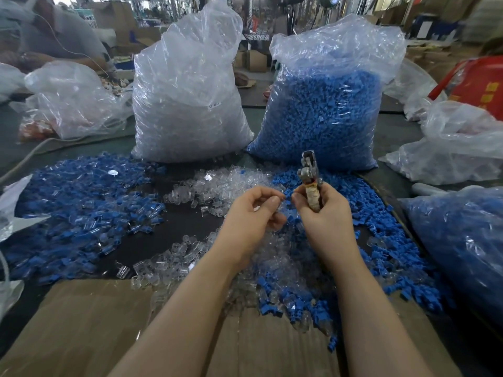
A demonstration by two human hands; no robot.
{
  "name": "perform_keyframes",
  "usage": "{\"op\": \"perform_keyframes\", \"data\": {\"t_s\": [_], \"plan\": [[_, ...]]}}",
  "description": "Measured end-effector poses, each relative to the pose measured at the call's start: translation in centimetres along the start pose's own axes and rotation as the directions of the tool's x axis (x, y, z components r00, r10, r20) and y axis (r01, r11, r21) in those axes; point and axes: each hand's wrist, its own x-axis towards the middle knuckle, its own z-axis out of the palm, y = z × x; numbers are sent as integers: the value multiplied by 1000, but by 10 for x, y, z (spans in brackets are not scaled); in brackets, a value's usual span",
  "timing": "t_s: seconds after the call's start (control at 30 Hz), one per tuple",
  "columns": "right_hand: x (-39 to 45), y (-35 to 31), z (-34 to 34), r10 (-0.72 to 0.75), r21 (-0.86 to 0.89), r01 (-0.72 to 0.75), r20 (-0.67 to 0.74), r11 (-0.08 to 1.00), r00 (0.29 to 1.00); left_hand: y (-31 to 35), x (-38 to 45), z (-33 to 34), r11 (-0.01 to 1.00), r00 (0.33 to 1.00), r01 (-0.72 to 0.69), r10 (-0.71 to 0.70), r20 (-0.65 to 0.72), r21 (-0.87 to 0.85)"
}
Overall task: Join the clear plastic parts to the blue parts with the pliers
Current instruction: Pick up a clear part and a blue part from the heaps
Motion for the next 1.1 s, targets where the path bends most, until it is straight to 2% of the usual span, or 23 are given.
{"op": "perform_keyframes", "data": {"t_s": [0.2, 0.4, 0.63, 1.1], "plan": [[-3, -3, 2, -55, 5, 55, 49, 998, 997, 4, -3, -2, 994, 1000, -3, 5, 10, -111], [-2, -3, 6, -60, 11, 60, 47, 998, 997, 3, -4, -1, 990, 991, -84, 71, -116, -114], [-2, -2, 5, -64, 69, 63, 11, 996, 998, 5, -3, 0, 966, 981, -78, 31, -189, -247], [-4, -5, 8, -105, 122, 106, -16, 987, 994, 5, -6, 3, 974, 978, -51, 4, -210, -220]]}}
